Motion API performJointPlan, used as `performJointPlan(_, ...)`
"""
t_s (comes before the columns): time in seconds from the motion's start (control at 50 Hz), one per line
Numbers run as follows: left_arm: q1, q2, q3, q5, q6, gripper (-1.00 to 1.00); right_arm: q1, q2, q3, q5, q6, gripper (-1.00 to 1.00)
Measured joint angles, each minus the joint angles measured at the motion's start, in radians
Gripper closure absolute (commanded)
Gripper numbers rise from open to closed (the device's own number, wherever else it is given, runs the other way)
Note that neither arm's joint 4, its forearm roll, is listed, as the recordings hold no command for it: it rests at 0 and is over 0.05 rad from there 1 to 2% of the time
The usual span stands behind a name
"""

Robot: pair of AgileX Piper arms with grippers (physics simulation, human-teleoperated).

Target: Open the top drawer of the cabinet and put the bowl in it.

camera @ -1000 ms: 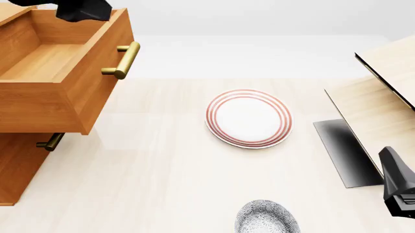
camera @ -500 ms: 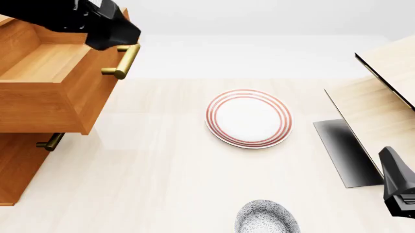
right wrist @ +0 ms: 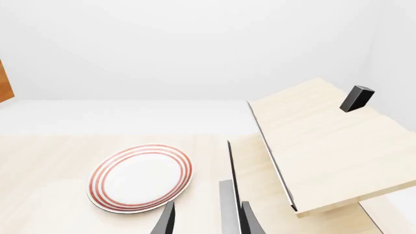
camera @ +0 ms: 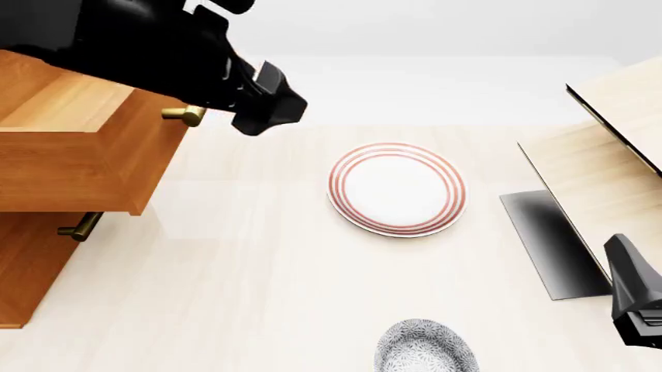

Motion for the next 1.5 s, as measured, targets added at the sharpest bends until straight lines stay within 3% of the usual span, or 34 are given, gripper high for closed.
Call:
performJointPlan(0.7, -0.112, 0.069, 0.126, -0.162, -0.129, -1.00, 0.000, 0.000, 0.000, 0.000, 0.000, -1.00)
performJointPlan(1.5, -0.182, 0.171, 0.172, -0.163, -0.228, -1.00, 0.000, 0.000, 0.000, 0.000, 0.000, -1.00)
